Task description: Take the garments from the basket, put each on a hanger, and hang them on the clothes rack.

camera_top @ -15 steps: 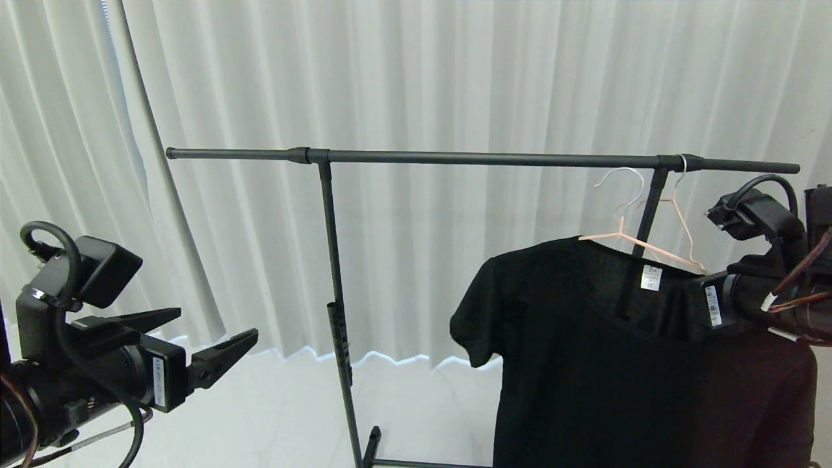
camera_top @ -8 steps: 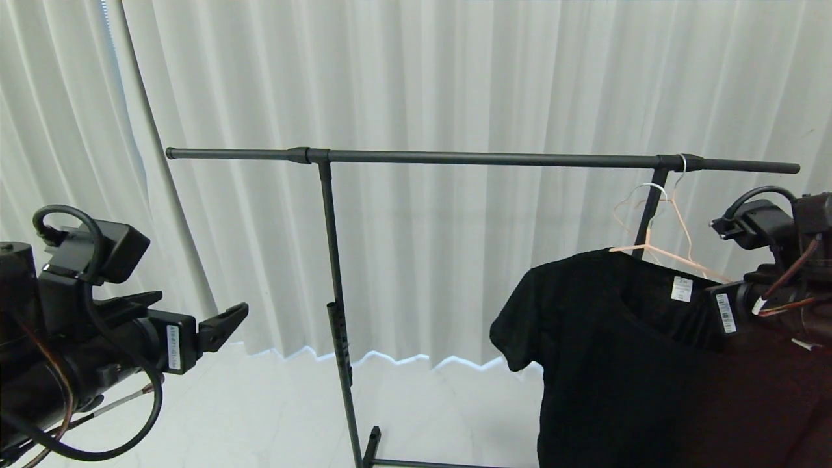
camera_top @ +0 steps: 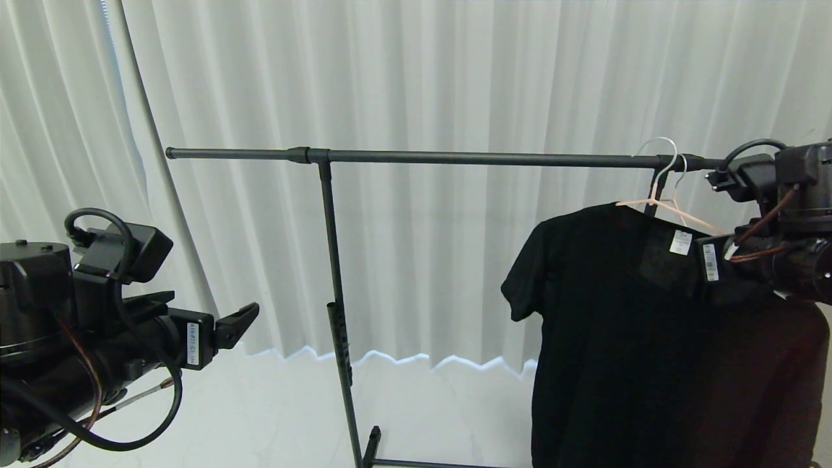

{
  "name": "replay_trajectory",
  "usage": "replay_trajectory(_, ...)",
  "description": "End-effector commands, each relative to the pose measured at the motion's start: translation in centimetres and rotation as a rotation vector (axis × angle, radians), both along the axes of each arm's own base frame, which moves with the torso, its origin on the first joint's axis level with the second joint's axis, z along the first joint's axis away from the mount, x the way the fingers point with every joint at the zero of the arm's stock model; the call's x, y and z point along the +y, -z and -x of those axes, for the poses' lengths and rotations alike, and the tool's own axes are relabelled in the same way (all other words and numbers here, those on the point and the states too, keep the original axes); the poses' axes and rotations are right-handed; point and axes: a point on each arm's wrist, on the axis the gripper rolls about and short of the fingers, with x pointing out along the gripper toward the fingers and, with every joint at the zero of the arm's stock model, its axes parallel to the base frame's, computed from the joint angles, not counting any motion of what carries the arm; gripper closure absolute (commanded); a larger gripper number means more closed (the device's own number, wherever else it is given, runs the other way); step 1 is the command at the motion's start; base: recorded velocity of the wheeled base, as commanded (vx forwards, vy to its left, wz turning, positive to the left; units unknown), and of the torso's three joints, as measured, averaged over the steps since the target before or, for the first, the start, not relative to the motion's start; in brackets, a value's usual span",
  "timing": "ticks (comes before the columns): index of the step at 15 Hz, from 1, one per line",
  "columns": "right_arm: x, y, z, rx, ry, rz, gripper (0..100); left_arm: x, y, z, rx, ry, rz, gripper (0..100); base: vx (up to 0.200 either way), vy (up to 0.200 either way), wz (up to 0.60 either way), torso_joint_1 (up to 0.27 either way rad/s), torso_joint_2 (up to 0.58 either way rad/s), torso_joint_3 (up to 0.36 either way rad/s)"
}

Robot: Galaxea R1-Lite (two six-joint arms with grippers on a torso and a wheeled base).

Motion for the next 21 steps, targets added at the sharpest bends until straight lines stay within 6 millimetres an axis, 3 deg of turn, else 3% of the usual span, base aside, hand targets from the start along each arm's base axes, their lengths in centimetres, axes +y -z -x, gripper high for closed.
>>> replay_trajectory(1,0.7,0.0,-1.9,-0.012,0.002,-0.002,100,-0.1,0.0,0.0,0.001,0.004,-0.001,0,0.200,0.000,0.00,0.002,0.00,0.002)
replay_trajectory(10,1.6,-0.4,-2.1,-0.029,-0.025,-0.008,100,-0.8,0.1,0.1,0.003,0.044,-0.002,0,0.200,0.000,0.00,0.002,0.01,0.002)
replay_trajectory(14,1.8,0.4,-2.6,-0.006,-0.020,0.003,100,-1.0,0.1,0.2,0.001,0.055,-0.001,0,0.000,0.000,0.00,0.000,0.00,0.000)
replay_trajectory(21,2.7,3.4,-5.6,0.018,0.079,0.068,100,-1.1,0.3,0.5,0.009,0.064,-0.003,0,0.000,0.000,0.00,0.000,0.00,0.000)
